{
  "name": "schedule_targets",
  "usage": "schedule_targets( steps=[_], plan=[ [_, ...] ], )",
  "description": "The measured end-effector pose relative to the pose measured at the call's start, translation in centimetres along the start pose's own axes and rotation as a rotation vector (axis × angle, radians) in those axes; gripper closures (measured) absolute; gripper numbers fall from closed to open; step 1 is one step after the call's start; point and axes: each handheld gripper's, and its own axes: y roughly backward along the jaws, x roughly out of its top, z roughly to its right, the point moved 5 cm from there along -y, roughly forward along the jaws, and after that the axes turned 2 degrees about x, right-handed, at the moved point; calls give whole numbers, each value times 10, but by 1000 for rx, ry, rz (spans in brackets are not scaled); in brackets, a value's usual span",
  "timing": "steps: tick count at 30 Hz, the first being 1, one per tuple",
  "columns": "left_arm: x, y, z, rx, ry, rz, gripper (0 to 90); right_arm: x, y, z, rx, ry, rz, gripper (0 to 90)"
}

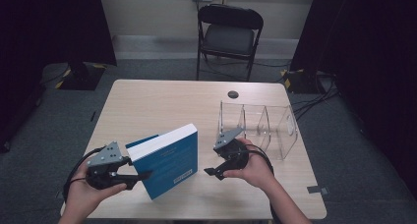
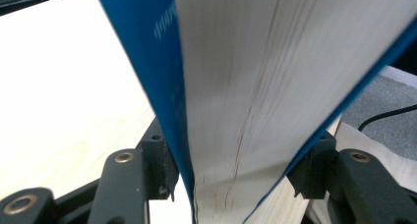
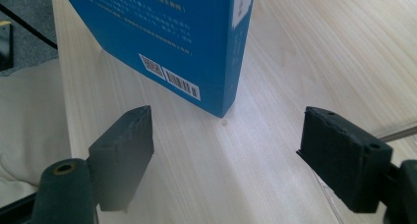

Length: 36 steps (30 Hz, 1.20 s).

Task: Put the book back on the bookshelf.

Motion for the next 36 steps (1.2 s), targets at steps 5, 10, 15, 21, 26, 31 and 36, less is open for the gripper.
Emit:
schedule_targets(
  steps=[5,10,15,21,26,31,36],
  plan=[
    [-7,0,0,1,13,19,459,11,6,0,7,20,-11,199],
    [-14,-1,-1,-6,24,4,455,21,14,3,19,48,-31,207],
    [-18,-2,-2,-9,37,4,450,32,21,8,21,69,-44,207],
    [-25,-4,-2,-12,53,-11,448,44,25,10,23,99,-80,206],
    [-30,-5,-4,-11,48,-24,443,54,28,11,27,125,-100,207],
    [-34,-6,-4,-15,70,-28,437,64,31,11,34,148,-120,206],
    [-34,-7,-5,-12,56,-35,434,75,34,12,39,164,-125,206]
  ],
)
